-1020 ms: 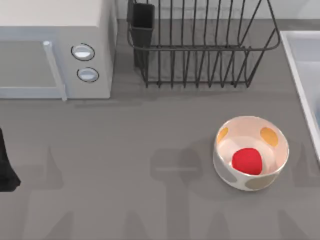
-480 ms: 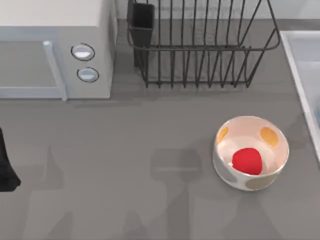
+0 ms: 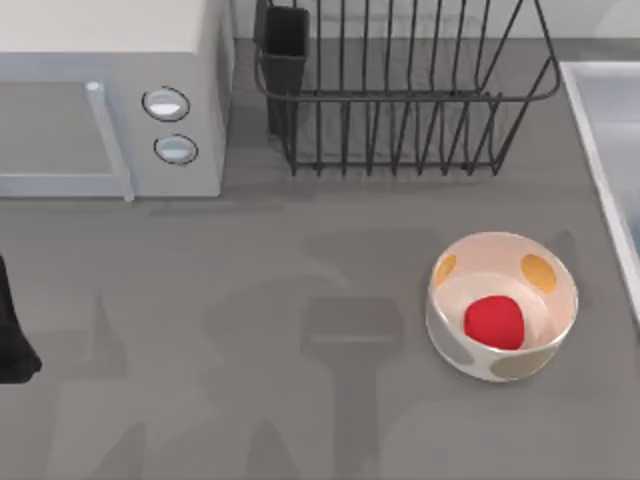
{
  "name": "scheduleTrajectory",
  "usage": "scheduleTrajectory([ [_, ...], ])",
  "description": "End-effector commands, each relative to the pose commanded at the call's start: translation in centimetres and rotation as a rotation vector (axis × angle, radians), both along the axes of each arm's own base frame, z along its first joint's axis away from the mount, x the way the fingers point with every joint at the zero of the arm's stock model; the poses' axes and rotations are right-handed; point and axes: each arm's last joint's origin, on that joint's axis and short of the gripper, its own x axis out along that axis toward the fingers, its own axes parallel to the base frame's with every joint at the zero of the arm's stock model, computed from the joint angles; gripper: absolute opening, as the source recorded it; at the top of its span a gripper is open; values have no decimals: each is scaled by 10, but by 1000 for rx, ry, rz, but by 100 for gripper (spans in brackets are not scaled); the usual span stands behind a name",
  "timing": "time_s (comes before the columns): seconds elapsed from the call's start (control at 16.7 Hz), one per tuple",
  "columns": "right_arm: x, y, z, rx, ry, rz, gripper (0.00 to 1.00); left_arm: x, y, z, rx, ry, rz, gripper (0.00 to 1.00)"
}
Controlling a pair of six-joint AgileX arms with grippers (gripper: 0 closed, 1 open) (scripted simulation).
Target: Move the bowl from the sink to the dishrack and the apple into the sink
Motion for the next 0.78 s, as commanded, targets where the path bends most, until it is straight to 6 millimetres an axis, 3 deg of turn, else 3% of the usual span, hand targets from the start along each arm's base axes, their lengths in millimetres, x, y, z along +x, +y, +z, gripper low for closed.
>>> scheduleTrajectory([
  [0.18,61,-33,-30,16,180,-24,100,0,0,0,0,0,0,100],
  [0.36,106,-67,-76,43,340,-46,100,0,0,0,0,0,0,100],
  [0.6,137,-105,-137,83,498,-71,100,0,0,0,0,0,0,100],
  [0.78,144,-121,-166,104,563,-85,100,0,0,0,0,0,0,100],
])
